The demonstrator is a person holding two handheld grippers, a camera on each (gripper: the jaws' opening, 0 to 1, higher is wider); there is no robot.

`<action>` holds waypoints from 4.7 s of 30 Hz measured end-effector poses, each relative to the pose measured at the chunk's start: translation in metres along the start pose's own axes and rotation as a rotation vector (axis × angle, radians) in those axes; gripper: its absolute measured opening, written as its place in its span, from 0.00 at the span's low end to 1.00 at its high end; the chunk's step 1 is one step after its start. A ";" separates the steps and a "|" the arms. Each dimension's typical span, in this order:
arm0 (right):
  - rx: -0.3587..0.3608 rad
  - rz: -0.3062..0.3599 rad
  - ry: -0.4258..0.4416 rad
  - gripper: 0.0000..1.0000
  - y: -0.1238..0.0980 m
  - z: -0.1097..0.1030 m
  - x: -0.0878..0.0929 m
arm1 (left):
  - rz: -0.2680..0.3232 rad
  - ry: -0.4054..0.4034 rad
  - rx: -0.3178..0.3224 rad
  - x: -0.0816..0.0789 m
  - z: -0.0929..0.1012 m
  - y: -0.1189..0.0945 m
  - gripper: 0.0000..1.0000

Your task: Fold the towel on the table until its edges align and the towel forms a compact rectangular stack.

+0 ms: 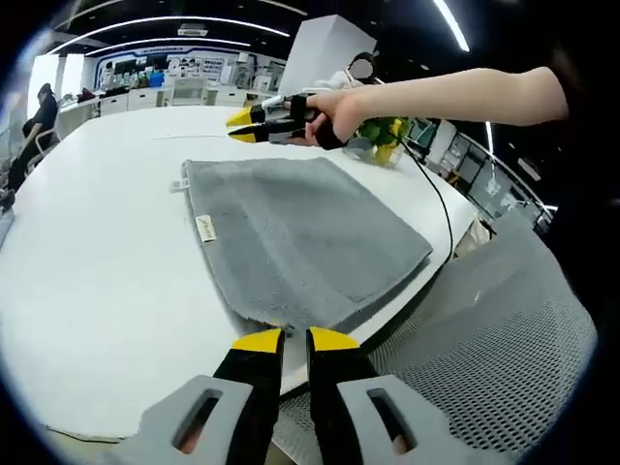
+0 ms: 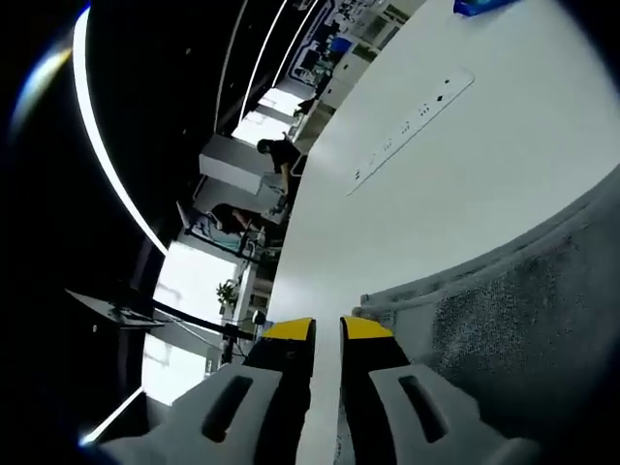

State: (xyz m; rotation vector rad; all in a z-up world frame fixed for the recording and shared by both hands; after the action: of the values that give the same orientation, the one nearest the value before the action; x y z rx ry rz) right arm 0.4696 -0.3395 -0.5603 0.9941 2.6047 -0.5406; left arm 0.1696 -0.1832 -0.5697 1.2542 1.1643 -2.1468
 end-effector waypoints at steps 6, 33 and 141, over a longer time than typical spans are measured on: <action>-0.006 -0.006 0.007 0.02 -0.008 0.004 -0.003 | 0.061 -0.012 -0.035 -0.008 -0.006 -0.012 0.12; 0.089 0.056 -0.020 0.00 -0.106 0.055 -0.059 | 0.344 0.406 0.070 -0.155 0.041 0.036 0.12; 0.043 -0.682 -1.550 0.00 -0.122 0.066 0.035 | -0.526 1.059 0.170 -0.029 0.118 0.176 0.01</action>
State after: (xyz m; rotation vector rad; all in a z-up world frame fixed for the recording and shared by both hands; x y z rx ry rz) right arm 0.3709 -0.4334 -0.6039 -0.3857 1.3549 -0.9616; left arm 0.2417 -0.3826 -0.5963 2.5494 1.8832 -1.8866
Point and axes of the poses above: the point that each gripper's makers call its tool centre point, and the gripper's own axes: y roughly forward along the fingers, z roughly to its right, x roughly out of its underside, the point moved 7 cm from there along -y, roughly backward along the fingers, and after that the axes turned 12 degrees about z, right-handed, at the moved point
